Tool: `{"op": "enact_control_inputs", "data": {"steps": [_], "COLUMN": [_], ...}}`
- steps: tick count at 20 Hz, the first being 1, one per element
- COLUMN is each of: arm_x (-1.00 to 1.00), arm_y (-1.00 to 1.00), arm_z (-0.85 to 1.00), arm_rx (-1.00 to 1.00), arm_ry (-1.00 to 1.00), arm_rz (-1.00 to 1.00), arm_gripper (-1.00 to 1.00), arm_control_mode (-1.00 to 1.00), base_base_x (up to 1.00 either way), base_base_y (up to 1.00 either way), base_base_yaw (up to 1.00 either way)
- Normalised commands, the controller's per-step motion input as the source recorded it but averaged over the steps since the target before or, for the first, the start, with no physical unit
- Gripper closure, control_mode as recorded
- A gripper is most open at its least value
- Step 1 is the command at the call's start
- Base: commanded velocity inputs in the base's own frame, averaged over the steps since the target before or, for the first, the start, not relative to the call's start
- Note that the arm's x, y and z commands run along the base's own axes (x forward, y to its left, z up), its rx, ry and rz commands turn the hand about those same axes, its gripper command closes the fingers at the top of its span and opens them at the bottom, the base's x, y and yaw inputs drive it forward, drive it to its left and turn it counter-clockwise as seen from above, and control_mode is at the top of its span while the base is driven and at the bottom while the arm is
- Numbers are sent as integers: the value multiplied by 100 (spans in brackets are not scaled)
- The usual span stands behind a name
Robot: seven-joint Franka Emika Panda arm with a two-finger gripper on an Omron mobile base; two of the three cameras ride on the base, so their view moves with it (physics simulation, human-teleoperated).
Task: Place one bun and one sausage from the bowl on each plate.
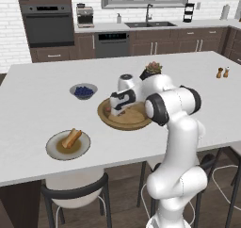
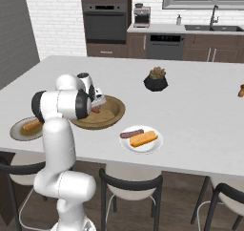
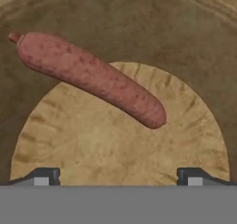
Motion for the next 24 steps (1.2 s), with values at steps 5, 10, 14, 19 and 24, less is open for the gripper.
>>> {"op": "enact_control_inputs", "data": {"steps": [5,10,14,19,24], "arm_x": [28,28,39,9,0], "arm_y": [8,8,3,0,0], "arm_z": [-46,-33,-3,-3,-38], "arm_rx": [-12,-9,0,0,-2], "arm_ry": [0,-3,-5,0,0], "arm_rz": [0,0,0,0,0], "arm_gripper": [-100,-100,-100,-100,-100], "arm_control_mode": [-100,-100,-100,-100,-100], "base_base_x": [0,0,0,0,0], "base_base_y": [0,0,0,0,0], "base_base_yaw": [0,0,0,0,0]}}
